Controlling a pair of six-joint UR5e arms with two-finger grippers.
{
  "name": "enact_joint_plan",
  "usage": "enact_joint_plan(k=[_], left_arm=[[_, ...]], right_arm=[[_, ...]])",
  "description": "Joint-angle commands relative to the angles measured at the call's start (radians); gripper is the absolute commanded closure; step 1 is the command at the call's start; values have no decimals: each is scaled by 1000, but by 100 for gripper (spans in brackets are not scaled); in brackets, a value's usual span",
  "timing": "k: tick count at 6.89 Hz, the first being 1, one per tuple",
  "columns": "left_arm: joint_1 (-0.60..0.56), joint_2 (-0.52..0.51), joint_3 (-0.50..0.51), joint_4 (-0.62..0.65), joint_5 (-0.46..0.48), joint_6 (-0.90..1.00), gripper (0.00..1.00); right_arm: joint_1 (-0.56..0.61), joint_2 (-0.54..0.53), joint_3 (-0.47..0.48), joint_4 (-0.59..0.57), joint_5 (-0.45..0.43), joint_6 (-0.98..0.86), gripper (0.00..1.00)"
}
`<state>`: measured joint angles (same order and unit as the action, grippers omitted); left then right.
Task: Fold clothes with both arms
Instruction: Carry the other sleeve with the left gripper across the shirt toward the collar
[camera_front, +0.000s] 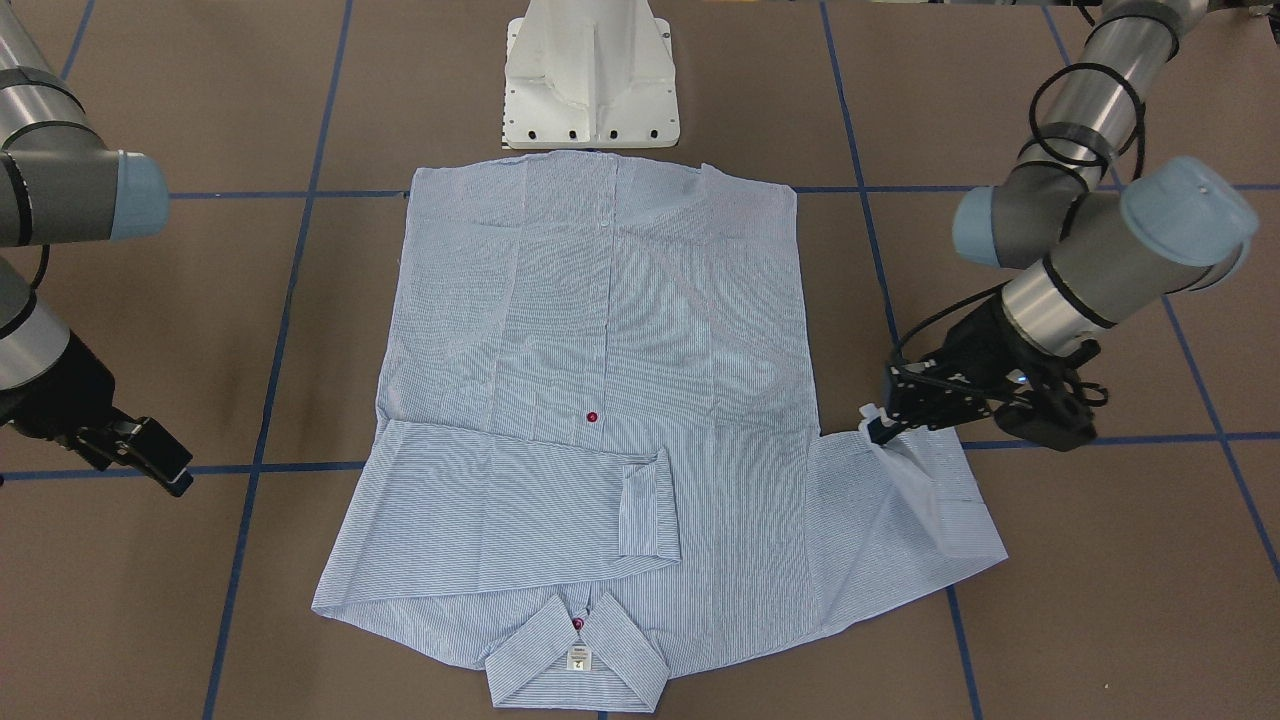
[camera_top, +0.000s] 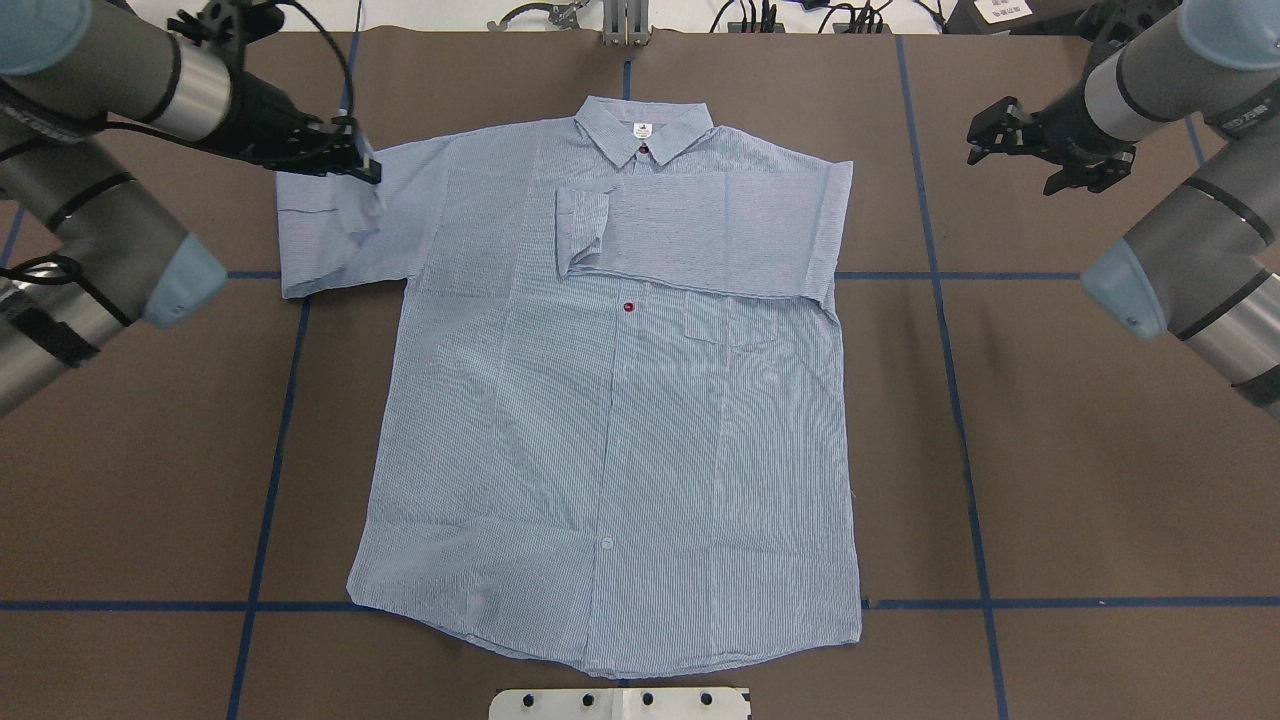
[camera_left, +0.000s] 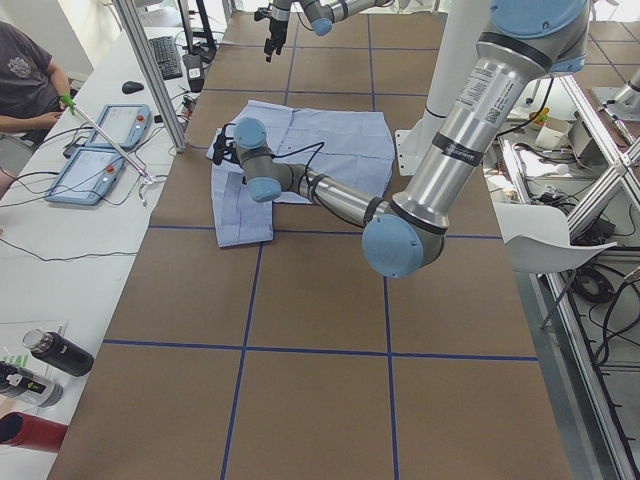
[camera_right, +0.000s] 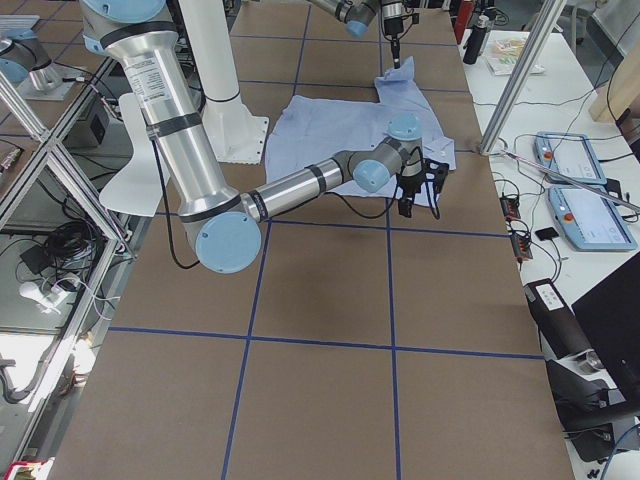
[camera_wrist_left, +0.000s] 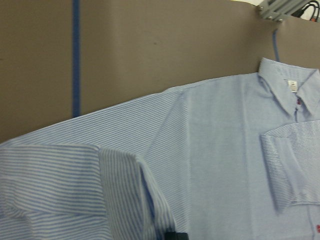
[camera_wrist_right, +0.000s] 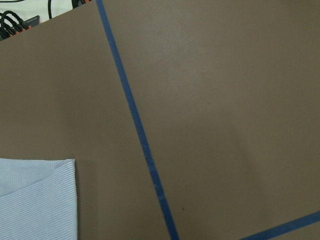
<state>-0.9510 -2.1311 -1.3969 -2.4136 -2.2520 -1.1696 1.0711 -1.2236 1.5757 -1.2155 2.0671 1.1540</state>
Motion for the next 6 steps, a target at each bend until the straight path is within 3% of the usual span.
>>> enact_joint_plan(k=[1, 3, 6], left_arm=[[160, -210, 30, 104, 162, -148, 100], [236, -408, 178, 106, 267, -254, 100], [313, -421, 177, 106, 362, -275, 100]], right_arm=[[68, -77, -2, 1, 16, -147, 0], [116, -117, -5, 1, 34, -246, 0], [118, -116, -9, 1, 33, -247, 0]])
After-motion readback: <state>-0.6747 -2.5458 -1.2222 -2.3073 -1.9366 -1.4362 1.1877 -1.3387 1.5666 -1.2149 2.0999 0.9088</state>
